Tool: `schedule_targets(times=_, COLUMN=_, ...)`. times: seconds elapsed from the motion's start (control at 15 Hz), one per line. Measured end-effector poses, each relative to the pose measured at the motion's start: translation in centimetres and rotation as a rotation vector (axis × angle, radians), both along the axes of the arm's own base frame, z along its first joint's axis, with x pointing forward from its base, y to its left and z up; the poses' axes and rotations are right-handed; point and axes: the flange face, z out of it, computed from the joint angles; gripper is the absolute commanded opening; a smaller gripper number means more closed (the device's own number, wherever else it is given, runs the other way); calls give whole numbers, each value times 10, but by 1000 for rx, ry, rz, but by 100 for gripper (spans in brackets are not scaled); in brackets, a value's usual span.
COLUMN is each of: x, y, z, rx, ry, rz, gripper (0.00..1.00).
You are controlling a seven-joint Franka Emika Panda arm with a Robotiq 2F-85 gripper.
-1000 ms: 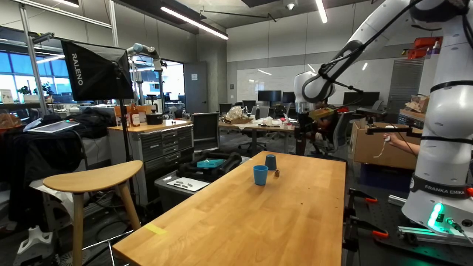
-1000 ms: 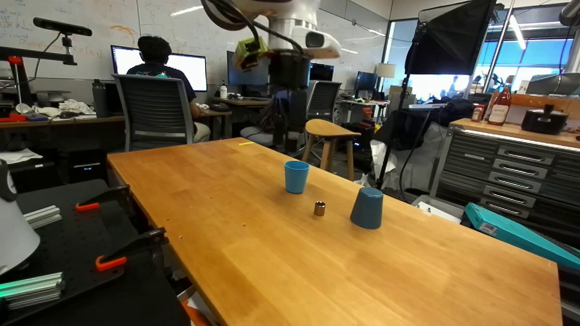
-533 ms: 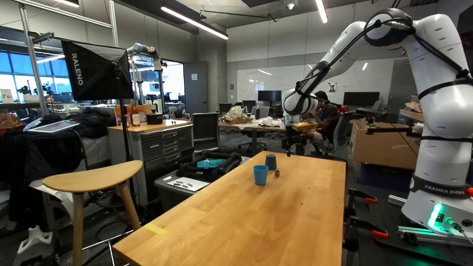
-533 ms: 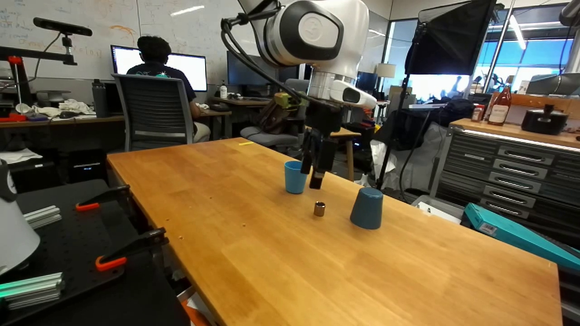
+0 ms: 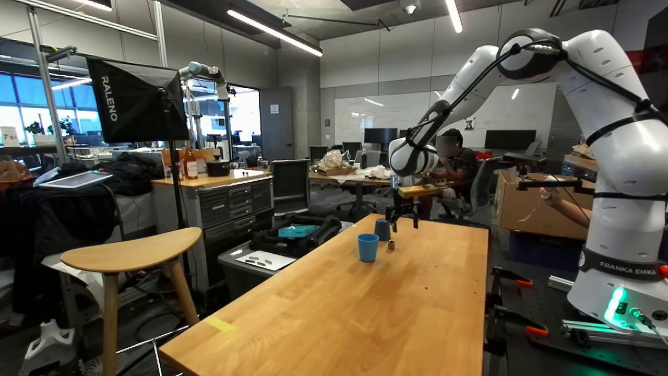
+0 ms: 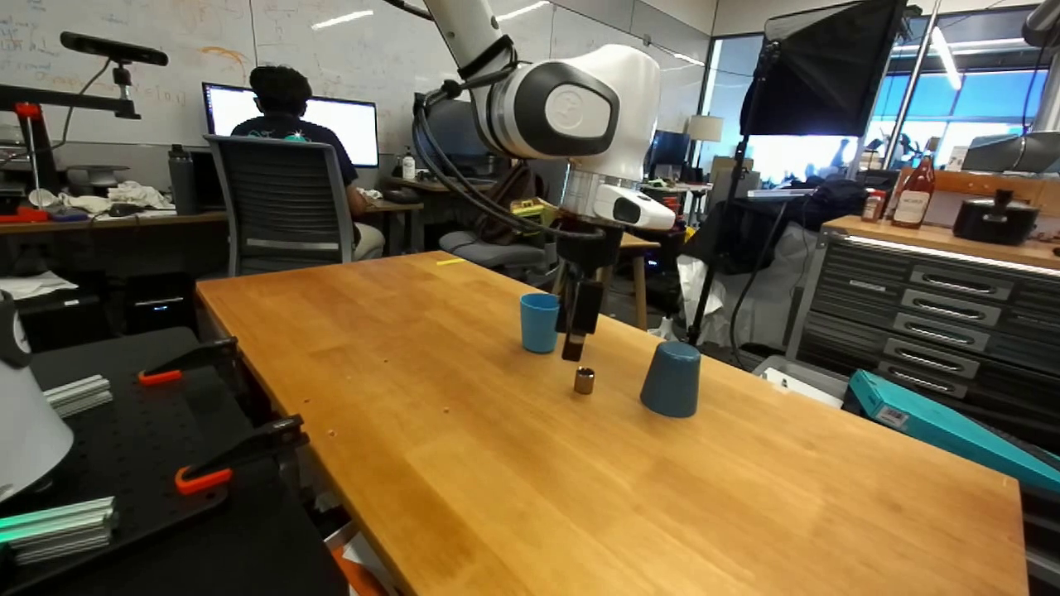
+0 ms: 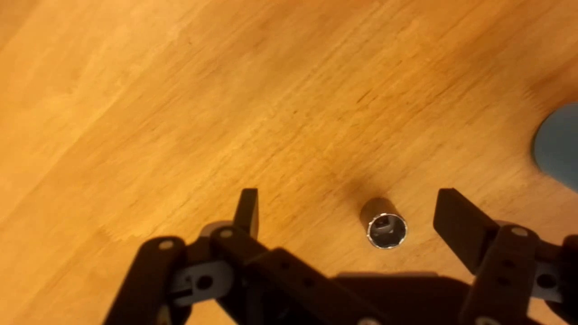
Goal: Pick up the object and put it in the light blue cup
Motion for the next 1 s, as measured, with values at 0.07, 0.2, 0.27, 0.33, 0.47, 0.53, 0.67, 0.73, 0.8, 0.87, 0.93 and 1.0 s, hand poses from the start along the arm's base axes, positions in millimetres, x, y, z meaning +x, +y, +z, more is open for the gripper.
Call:
schedule_targets(times=0.07, x=8, y=7, z=-7, rx=8, ry=-4, rz=-16, gripper=100)
schedule_targets(times=0.2, x=23, y=18, z=-19, rx=19, ry=-9, rz=-42, gripper=100)
schedule_targets(times=0.27, x=30, y=22, z=-24, rx=21, ry=-11, rz=-55, gripper=100)
schedule_targets(times=0.33, x=36, y=24, z=-29, rx=21, ry=-13, rz=-67, gripper=100)
schedule_targets(times=0.47, x=45, y=25, z=-37, rx=18, ry=-15, rz=-92, gripper=100)
schedule_targets(times=0.53, x=48, y=25, z=-41, rx=15, ry=-14, rz=-100, gripper=100)
schedule_targets(times=0.67, x=50, y=26, z=-48, rx=11, ry=-8, rz=-116, gripper=100)
schedule_targets(times=0.73, x=51, y=27, z=-52, rx=9, ry=-4, rz=-122, gripper=100)
schedule_targets(times=0.8, x=51, y=28, z=-55, rx=8, ry=-1, rz=-127, gripper=100)
schedule_targets(times=0.87, x=52, y=28, z=-59, rx=6, ry=2, rz=-132, gripper=100)
schedule_targets(times=0.93, x=52, y=29, z=-61, rx=4, ry=5, rz=-139, gripper=100)
schedule_targets(times=1.0, x=52, y=29, z=-63, rx=2, ry=7, rz=-145, gripper=100)
